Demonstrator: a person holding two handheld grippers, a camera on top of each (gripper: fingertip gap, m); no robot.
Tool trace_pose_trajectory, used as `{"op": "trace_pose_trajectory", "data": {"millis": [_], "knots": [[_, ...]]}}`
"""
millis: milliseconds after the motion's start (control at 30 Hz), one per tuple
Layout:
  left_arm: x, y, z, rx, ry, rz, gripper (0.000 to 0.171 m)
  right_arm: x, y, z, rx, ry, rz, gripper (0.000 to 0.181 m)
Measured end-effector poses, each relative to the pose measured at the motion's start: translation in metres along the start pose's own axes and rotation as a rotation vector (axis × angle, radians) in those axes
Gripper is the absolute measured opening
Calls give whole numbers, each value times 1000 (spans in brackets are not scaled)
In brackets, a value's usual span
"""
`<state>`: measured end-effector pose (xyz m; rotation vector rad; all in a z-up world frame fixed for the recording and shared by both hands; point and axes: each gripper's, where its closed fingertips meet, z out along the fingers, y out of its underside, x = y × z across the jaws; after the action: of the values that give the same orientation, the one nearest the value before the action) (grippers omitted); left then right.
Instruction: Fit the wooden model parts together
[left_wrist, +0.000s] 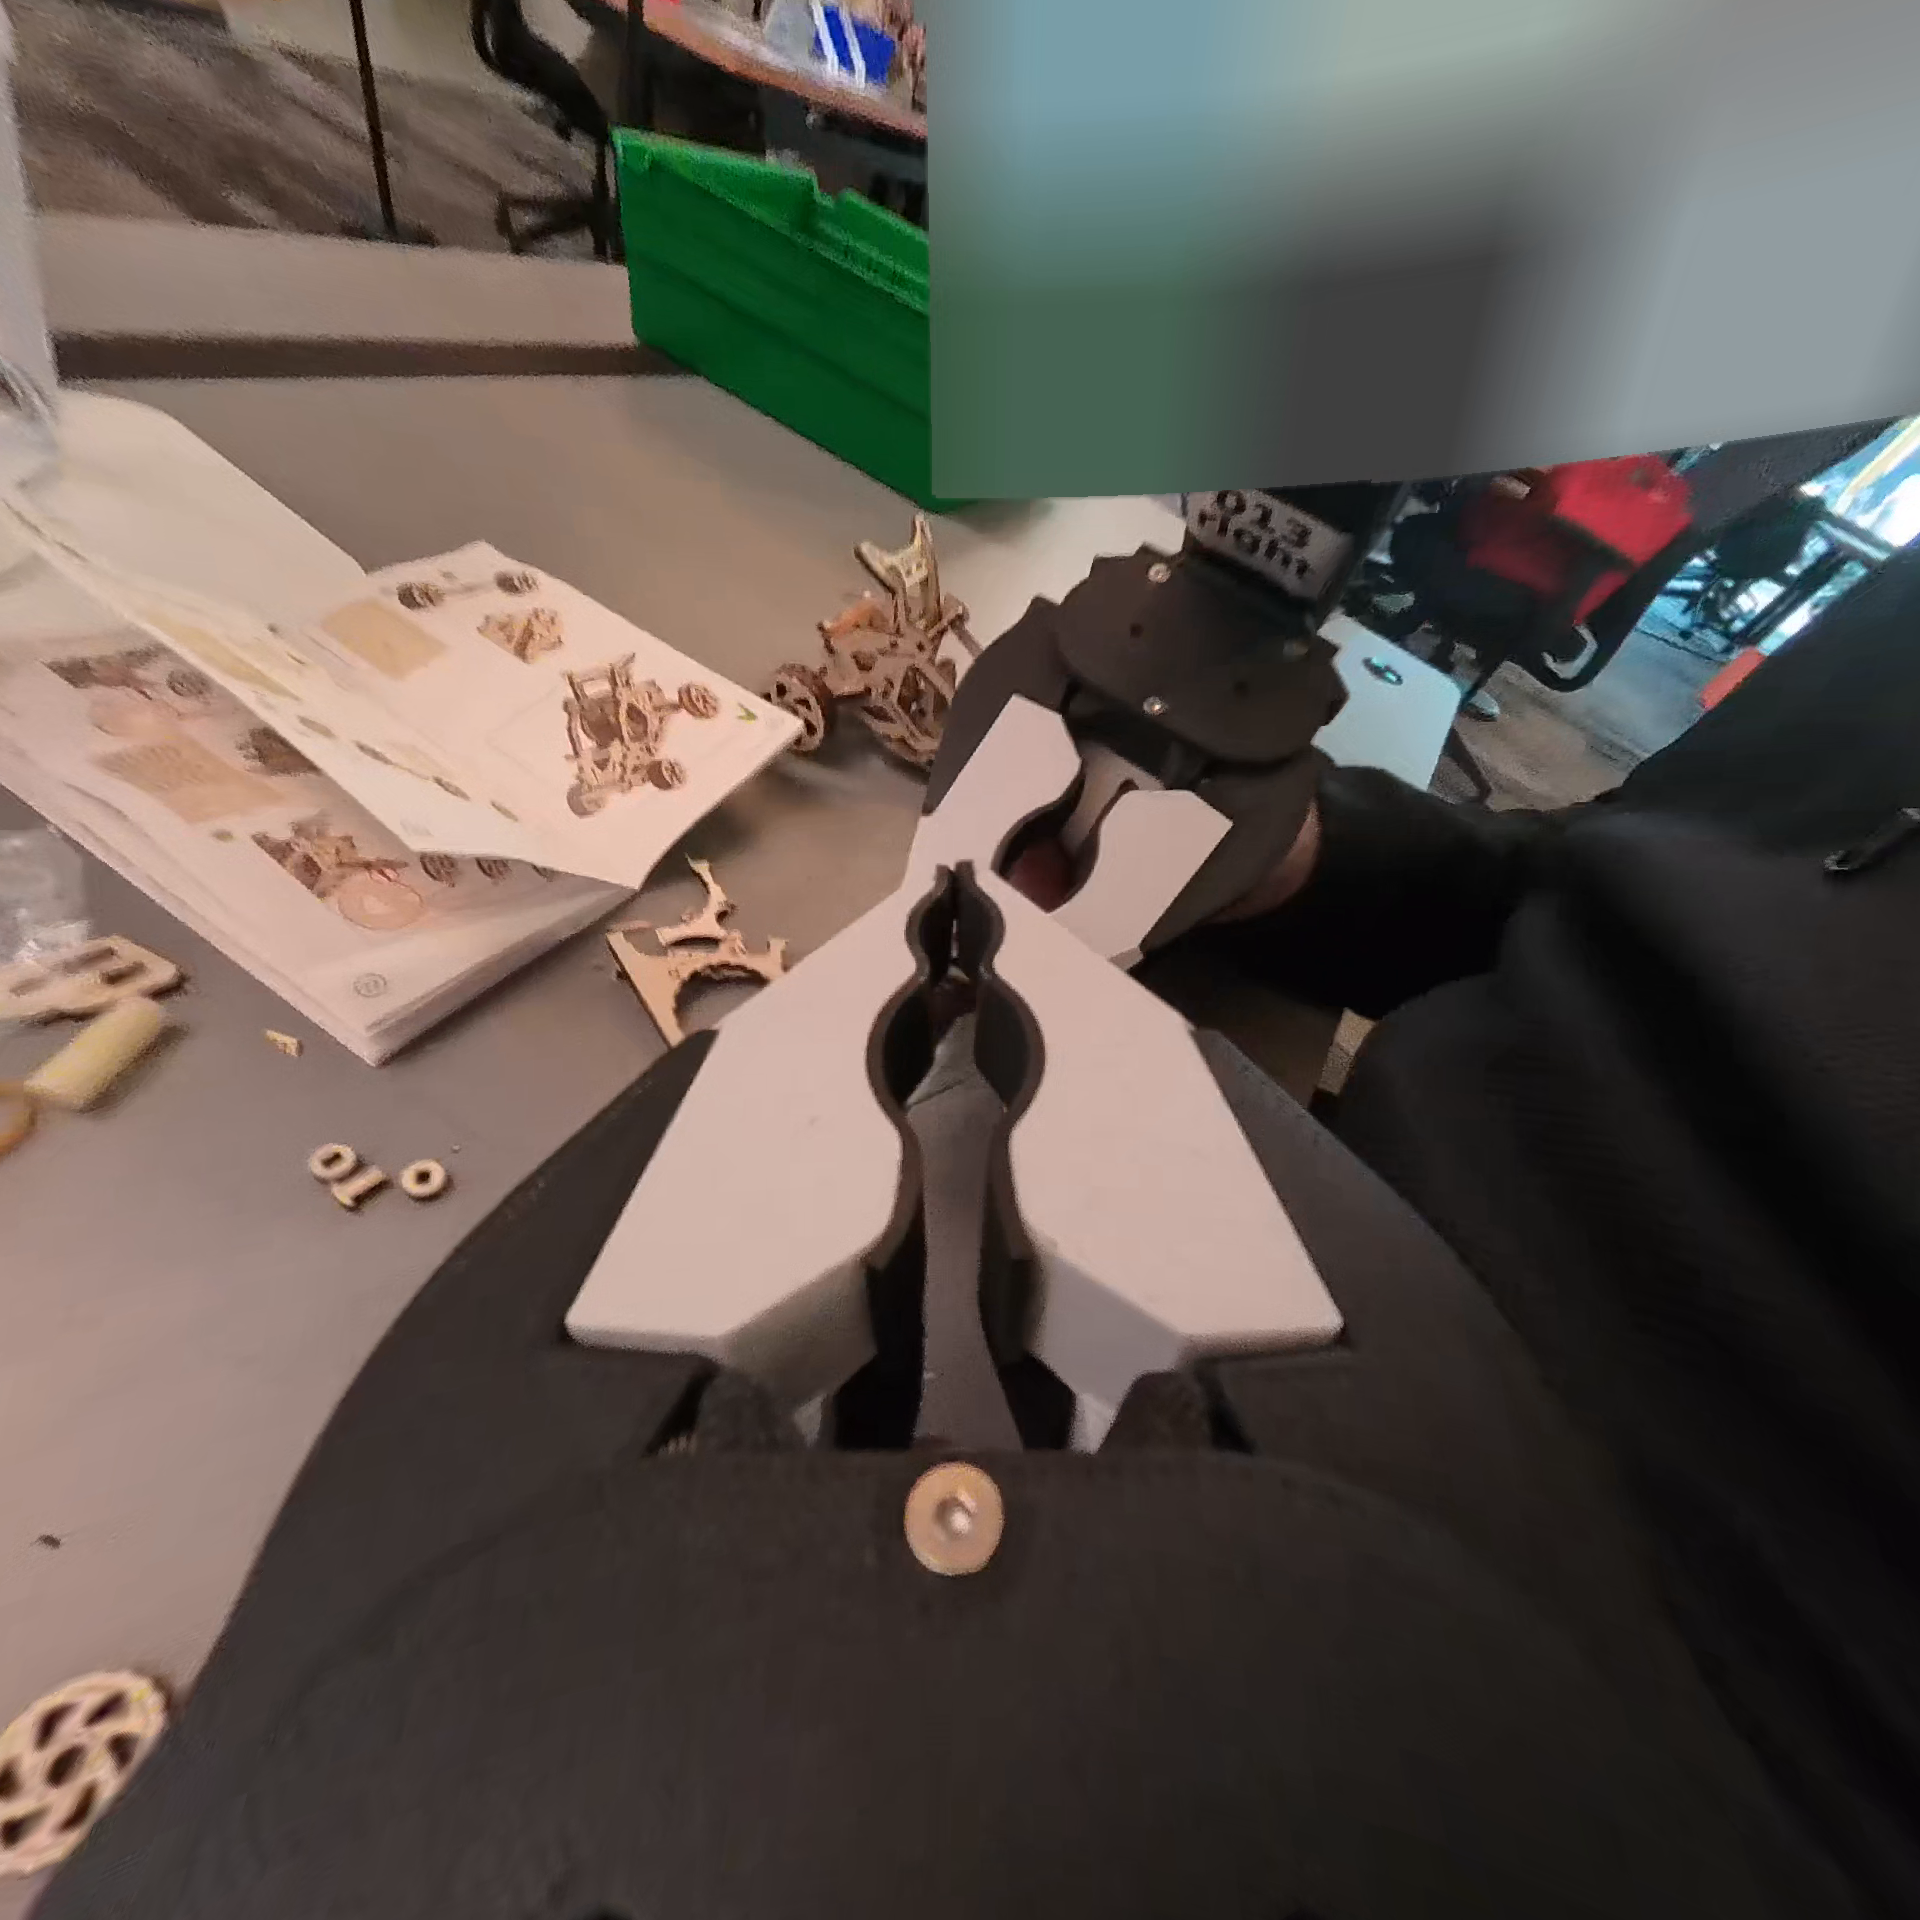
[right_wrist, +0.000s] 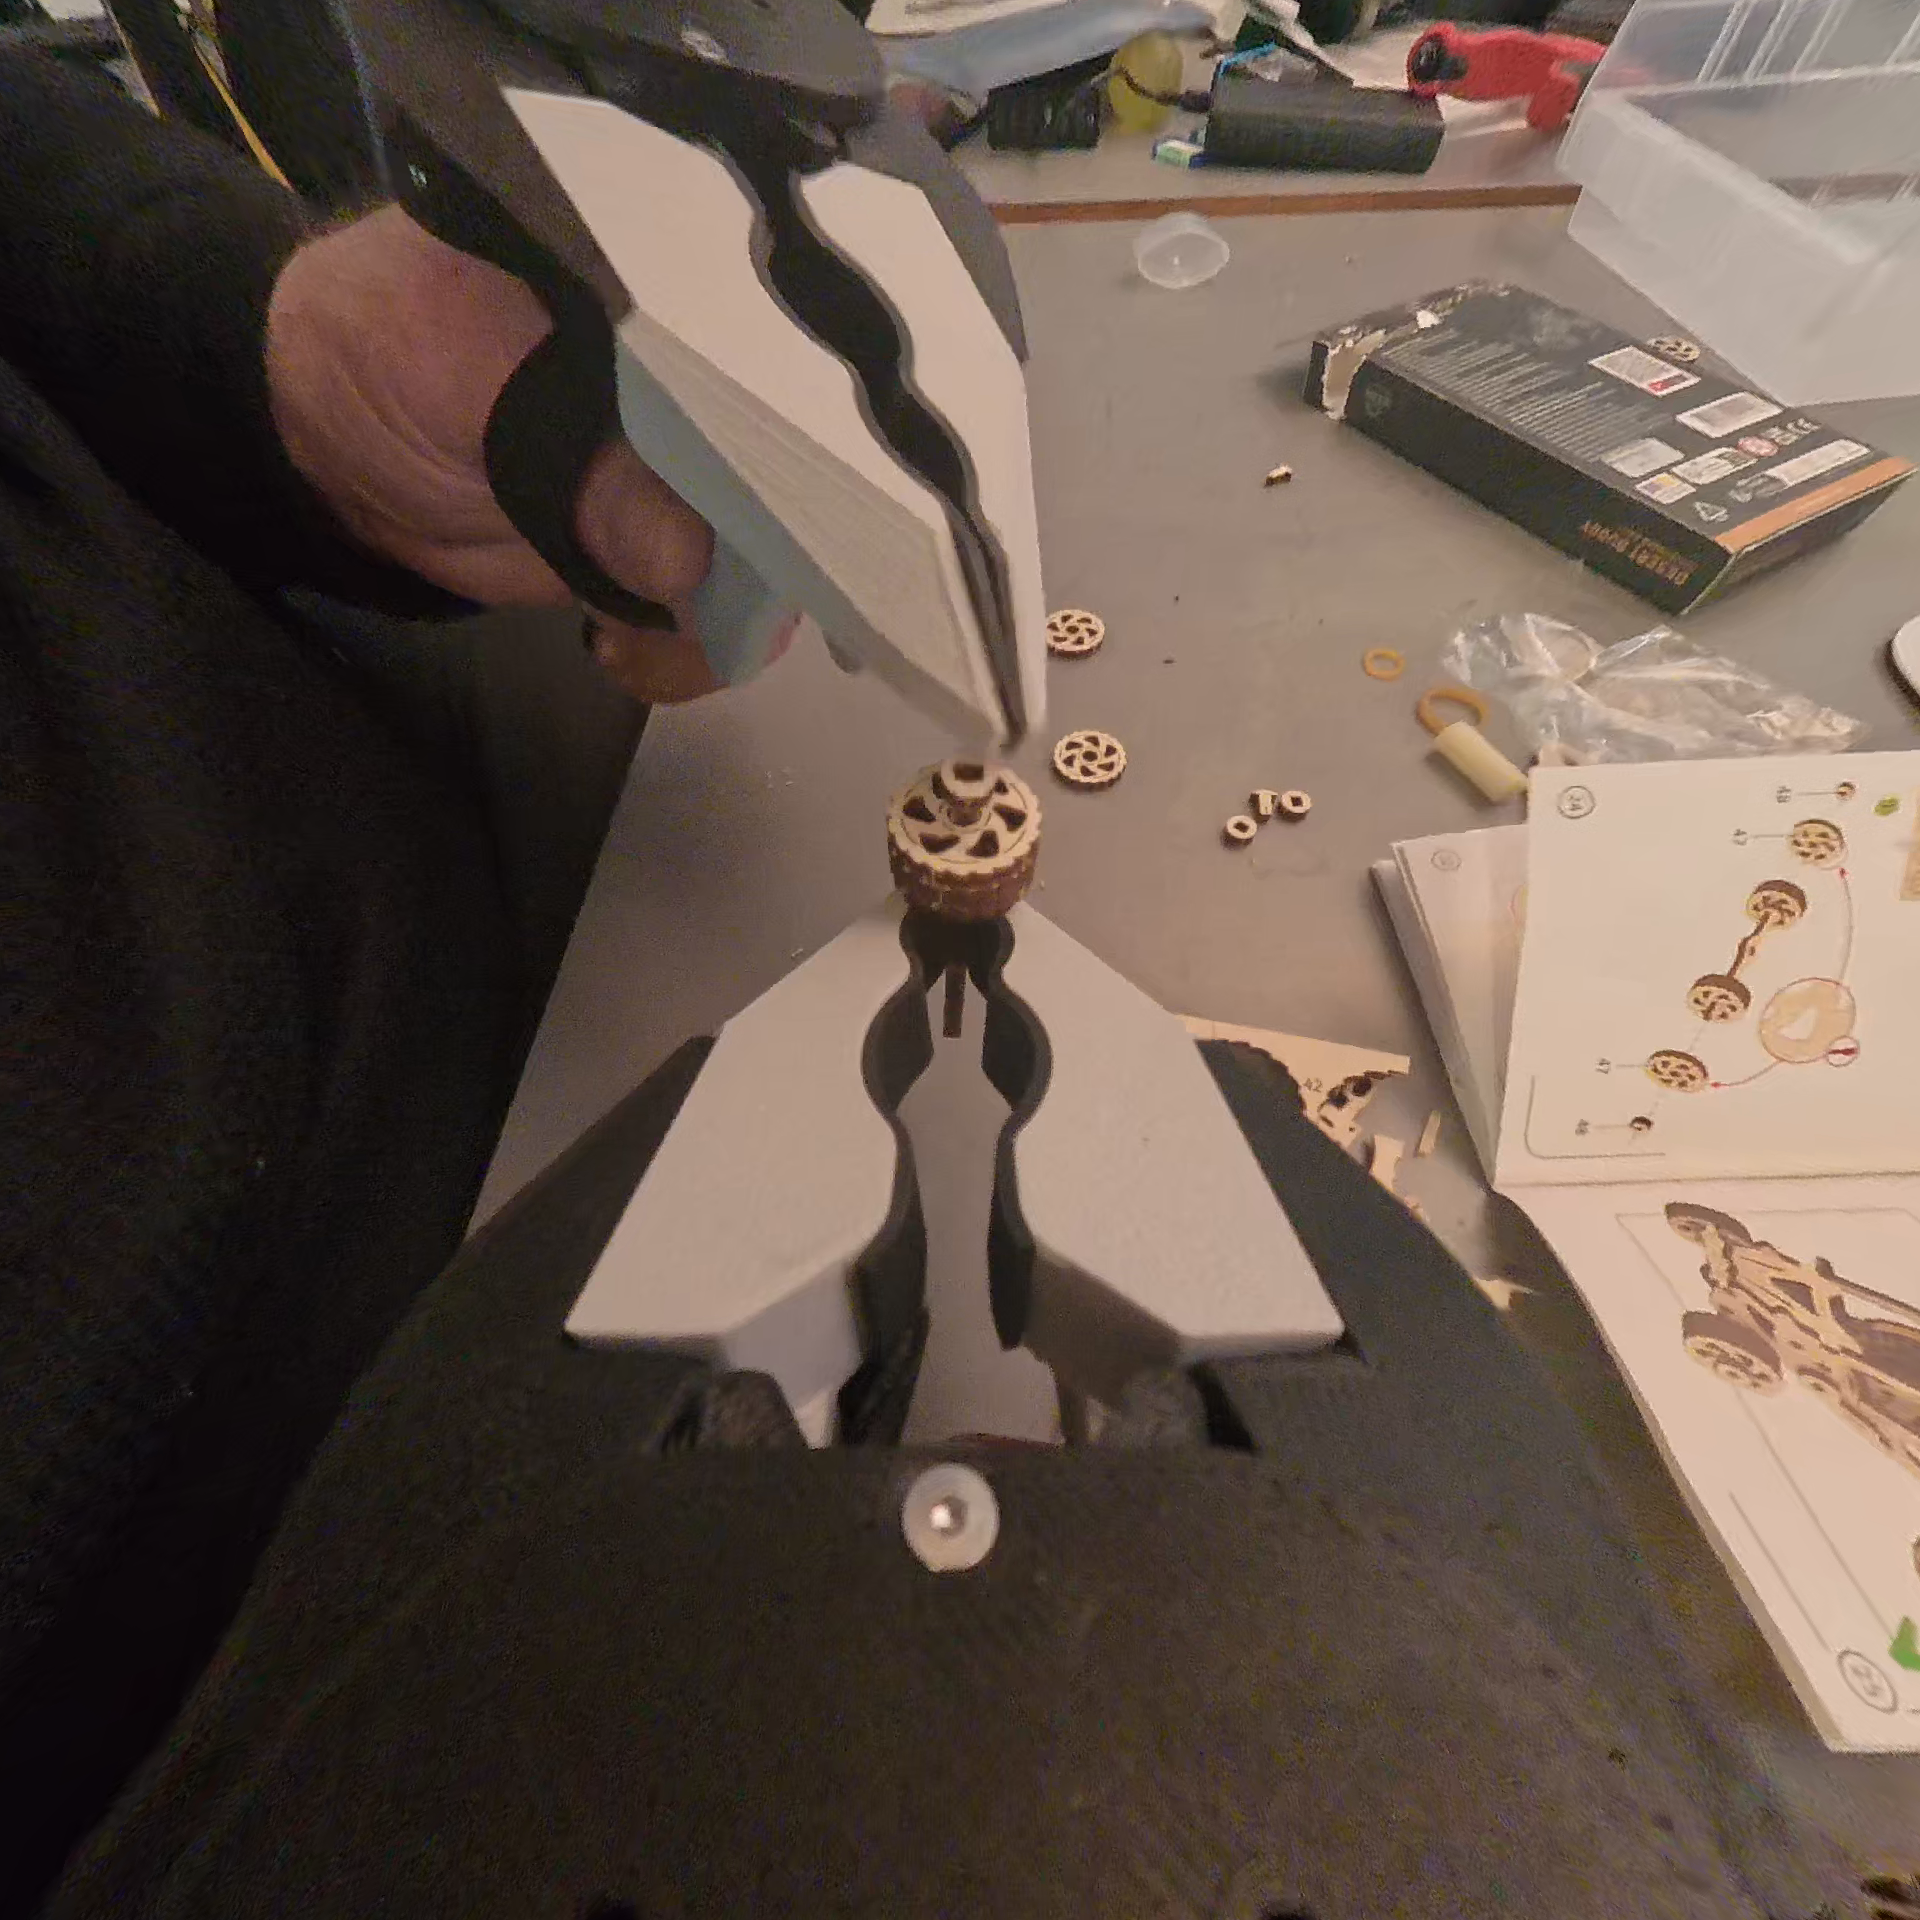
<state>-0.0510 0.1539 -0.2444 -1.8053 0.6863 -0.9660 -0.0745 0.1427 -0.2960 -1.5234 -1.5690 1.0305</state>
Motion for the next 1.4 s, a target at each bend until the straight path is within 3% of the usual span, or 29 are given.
{"op": "trace_pose_trajectory", "data": {"millis": [200,233,467,567,733,933,1033,1133,1300,1400], "knots": [[-9,-16,-19,101,-5,-51,0,4,-2,-3,21,2,22,0],[-15,-16,-21,103,-31,-55,10,4,-6,-5,48,-17,49,0],[-12,14,-13,25,8,-120,33,13,-47,-31,334,-223,414,0],[-2,10,-6,32,40,-109,30,18,-59,-39,433,-287,528,0],[8,-4,-1,84,84,-151,2,14,-74,-39,516,-367,613,0],[7,-6,-7,85,72,-196,1,14,-78,-38,531,-372,627,4],[3,-8,-13,52,41,-175,0,15,-74,-35,506,-347,628,15],[-7,1,-20,-96,-52,-74,1,15,-63,-33,448,-326,631,22],[-19,10,-39,-393,-192,180,1,23,-36,-40,329,-141,536,26],[-25,14,-44,-515,-264,309,1,26,-40,-50,335,-55,422,27]]}}
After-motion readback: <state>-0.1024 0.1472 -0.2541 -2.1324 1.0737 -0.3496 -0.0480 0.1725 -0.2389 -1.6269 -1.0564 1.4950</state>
